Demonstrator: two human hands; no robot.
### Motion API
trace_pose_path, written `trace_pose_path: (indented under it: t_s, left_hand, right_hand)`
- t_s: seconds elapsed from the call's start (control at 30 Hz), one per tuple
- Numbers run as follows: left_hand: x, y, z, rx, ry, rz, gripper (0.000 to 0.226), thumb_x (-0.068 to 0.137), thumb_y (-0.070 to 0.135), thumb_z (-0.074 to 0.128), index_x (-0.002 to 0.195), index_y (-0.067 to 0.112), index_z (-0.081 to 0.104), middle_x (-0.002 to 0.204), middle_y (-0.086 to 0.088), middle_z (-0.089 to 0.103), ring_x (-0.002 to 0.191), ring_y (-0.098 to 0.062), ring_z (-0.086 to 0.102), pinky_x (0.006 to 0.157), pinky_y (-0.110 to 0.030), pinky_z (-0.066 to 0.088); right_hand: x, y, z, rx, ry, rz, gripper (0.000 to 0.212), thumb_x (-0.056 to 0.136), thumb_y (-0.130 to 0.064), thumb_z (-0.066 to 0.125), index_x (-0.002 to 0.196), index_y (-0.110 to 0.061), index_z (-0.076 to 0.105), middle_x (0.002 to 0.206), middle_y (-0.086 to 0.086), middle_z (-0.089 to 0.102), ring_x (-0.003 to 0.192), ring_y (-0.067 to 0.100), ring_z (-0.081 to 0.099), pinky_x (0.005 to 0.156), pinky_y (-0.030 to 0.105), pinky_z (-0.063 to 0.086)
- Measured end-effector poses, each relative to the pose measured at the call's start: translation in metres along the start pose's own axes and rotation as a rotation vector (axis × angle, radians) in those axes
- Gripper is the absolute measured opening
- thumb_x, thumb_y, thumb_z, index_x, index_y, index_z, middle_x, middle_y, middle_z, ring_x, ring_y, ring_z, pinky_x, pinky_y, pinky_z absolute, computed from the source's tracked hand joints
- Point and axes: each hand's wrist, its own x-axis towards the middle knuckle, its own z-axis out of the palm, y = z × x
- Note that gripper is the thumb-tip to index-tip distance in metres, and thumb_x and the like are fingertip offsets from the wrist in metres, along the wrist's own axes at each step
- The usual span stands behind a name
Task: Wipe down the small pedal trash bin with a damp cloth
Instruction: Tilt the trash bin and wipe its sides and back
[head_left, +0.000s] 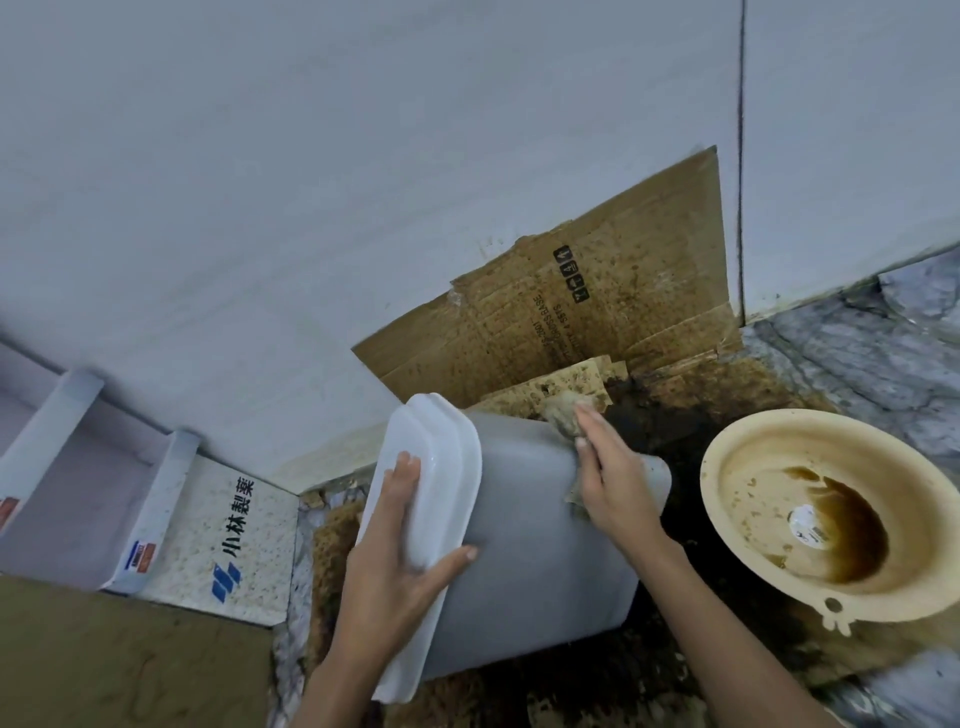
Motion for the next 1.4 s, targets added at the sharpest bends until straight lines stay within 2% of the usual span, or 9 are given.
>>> trace_pose_path:
  t_s: [0.23,0.33,0.5,0.67,0.83,0.97,1.07,1.2,1.4]
  left_hand:
    - [-0.018,0.012,-0.018,-0.032,0.063,0.029,0.078,0.075,0.075,0.071,0.142,0.047,0.043,0.147,0.026,0.043,0.139,0.006,0.039,0.107,-0.031,0.04]
    - [-0.011,0.036,-0.012,-0.052,0.05,0.002,0.087,0.074,0.079,0.063,0.148,0.044,0.034,0.141,0.016,0.029,0.13,0.007,0.034,0.104,-0.026,0.034]
    - [0.0,0.052,-0.003,-0.071,-0.03,-0.095,0.098,0.082,0.082,0.05,0.161,0.042,0.008,0.166,0.026,-0.008,0.15,0.006,0.001,0.118,-0.031,0.017]
    - [0.0,0.058,0.001,-0.032,-0.021,-0.069,0.079,0.088,0.073,0.053,0.157,0.049,0.024,0.172,0.012,0.004,0.158,-0.015,0.01,0.122,-0.044,0.023]
    - [-0.002,0.054,0.0,-0.041,0.036,-0.073,0.067,0.094,0.066,0.052,0.155,0.045,0.035,0.172,0.006,0.012,0.156,-0.02,0.022,0.121,-0.051,0.032]
    - [-0.002,0.05,0.001,-0.046,0.079,-0.076,0.068,0.094,0.066,0.05,0.155,0.038,0.038,0.171,0.0,0.018,0.155,-0.02,0.027,0.119,-0.05,0.035]
    - [-0.003,0.044,0.002,-0.027,0.097,-0.069,0.069,0.092,0.064,0.051,0.155,0.039,0.039,0.171,0.004,0.019,0.154,-0.02,0.028,0.118,-0.042,0.033]
    - [-0.005,0.043,0.004,-0.024,0.128,-0.072,0.065,0.093,0.065,0.054,0.152,0.041,0.043,0.17,0.005,0.022,0.154,-0.019,0.03,0.114,-0.035,0.031]
    - [-0.002,0.043,0.003,-0.006,0.154,-0.073,0.062,0.094,0.055,0.059,0.152,0.037,0.046,0.169,0.005,0.025,0.152,-0.021,0.035,0.116,-0.044,0.038]
  right_hand:
    - [-0.015,-0.028,-0.007,-0.072,-0.188,-0.055,0.037,0.103,-0.018,0.044,0.14,-0.017,0.052,0.136,-0.015,0.049,0.13,0.004,0.044,0.106,0.005,0.026]
    - [-0.036,-0.028,-0.01,-0.081,-0.175,0.004,0.037,0.104,-0.024,0.043,0.139,-0.017,0.053,0.14,-0.007,0.055,0.129,0.008,0.048,0.107,0.019,0.034]
    - [-0.061,-0.036,-0.016,-0.054,-0.104,0.077,0.037,0.103,-0.024,0.045,0.138,-0.017,0.054,0.14,-0.005,0.056,0.125,0.003,0.048,0.105,0.016,0.032]
    - [-0.069,-0.056,-0.007,-0.049,-0.04,0.145,0.037,0.103,-0.023,0.043,0.139,-0.016,0.053,0.141,-0.002,0.056,0.129,0.01,0.048,0.107,0.019,0.032]
    - [-0.035,-0.099,0.012,-0.062,-0.144,0.09,0.035,0.104,-0.019,0.039,0.135,-0.014,0.056,0.134,0.003,0.062,0.122,0.022,0.056,0.103,0.032,0.043]
    - [-0.057,-0.109,0.017,0.045,-0.294,-0.046,0.039,0.105,-0.024,0.039,0.142,-0.019,0.05,0.146,-0.006,0.05,0.136,0.006,0.042,0.115,0.024,0.031]
    - [-0.078,-0.084,0.004,0.022,-0.269,0.02,0.043,0.106,-0.032,0.036,0.148,-0.026,0.041,0.151,-0.019,0.035,0.141,-0.005,0.027,0.12,0.023,0.022]
    - [-0.059,-0.06,-0.006,-0.184,-0.353,0.114,0.051,0.106,-0.043,0.027,0.153,-0.024,0.029,0.161,-0.012,0.023,0.148,0.002,0.015,0.124,0.035,0.013]
    - [-0.016,-0.084,0.013,-0.182,-0.423,0.079,0.05,0.107,-0.035,0.026,0.152,-0.014,0.031,0.162,-0.001,0.025,0.15,0.01,0.016,0.122,0.029,0.012]
